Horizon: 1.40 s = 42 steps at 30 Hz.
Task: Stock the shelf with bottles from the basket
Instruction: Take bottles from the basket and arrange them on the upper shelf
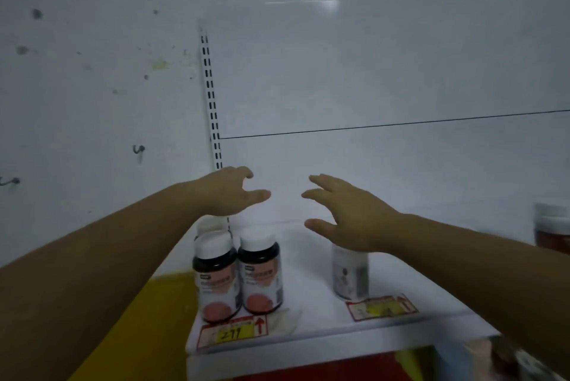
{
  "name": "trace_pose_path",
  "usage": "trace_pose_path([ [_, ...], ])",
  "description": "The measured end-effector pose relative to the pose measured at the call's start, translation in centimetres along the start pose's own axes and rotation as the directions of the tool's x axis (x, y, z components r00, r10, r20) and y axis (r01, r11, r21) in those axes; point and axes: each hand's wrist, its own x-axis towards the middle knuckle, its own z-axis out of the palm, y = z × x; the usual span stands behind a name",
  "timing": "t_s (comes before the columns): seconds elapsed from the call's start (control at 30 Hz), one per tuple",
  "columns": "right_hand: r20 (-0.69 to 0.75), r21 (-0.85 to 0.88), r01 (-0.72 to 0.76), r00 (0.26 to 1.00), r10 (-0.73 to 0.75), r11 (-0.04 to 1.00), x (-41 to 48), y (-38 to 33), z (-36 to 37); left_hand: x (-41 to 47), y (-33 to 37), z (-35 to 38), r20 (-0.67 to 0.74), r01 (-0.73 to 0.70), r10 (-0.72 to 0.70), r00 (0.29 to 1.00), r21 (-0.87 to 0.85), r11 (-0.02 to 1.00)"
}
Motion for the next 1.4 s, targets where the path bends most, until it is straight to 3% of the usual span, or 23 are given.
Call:
trace_pose_path([
  [0.07, 0.097, -0.130, -0.042, 0.994, 0.055, 0.991, -2.0, 3.0, -2.0, -0.2, 3.8, 0.2, 0.003, -0.102, 0.102, 0.995, 0.078, 0.992],
  [0.2, 0.224, -0.200, -0.163, 0.952, 0.207, 0.966, -8.5, 8.3, -6.2, -1.2, 13.9, 2.4, 0.025, -0.213, 0.212, 0.977, 0.110, 0.971],
  [0.4, 0.194, -0.312, -0.209, 0.941, 0.278, 0.927, -24.5, 16.1, -11.8, -2.8, 32.0, 7.0, 0.000, -0.431, 0.432, 0.902, 0.043, 0.901],
  [0.67, 0.178, -0.335, -0.460, 0.826, 0.535, 0.822, -41.5, 26.8, -18.9, -2.3, 52.2, 12.7, 0.045, -0.590, 0.592, 0.805, -0.046, 0.806],
  [0.8, 0.096, -0.288, -0.566, 0.785, 0.612, 0.772, -46.8, 31.4, -20.9, -3.6, 59.8, 17.9, -0.092, -0.704, 0.705, 0.703, -0.231, 0.672],
  [0.87, 0.133, -0.331, -0.582, 0.750, 0.648, 0.742, -48.6, 33.7, -20.8, -4.4, 62.3, 22.2, -0.052, -0.735, 0.758, 0.650, -0.296, 0.610],
  [0.97, 0.187, -0.370, -0.619, 0.681, 0.708, 0.693, -50.8, 37.5, -19.6, -3.2, 64.9, 27.9, 0.088, -0.709, 0.775, 0.626, -0.349, 0.613],
  [1.17, 0.302, -0.445, -0.643, 0.547, 0.781, 0.623, -53.1, 45.6, -16.1, 2.5, 67.9, 35.0, 0.220, -0.571, 0.710, 0.670, -0.459, 0.681],
  [1.27, 0.299, -0.391, -0.676, 0.549, 0.781, 0.625, -53.8, 49.8, -13.4, 5.3, 68.5, 38.6, 0.241, -0.477, 0.639, 0.731, -0.489, 0.730],
  [1.4, 0.402, -0.284, -0.687, 0.547, 0.734, 0.669, -54.2, 54.8, -8.9, 7.5, 68.4, 43.9, 0.318, -0.310, 0.547, 0.774, -0.563, 0.766],
])
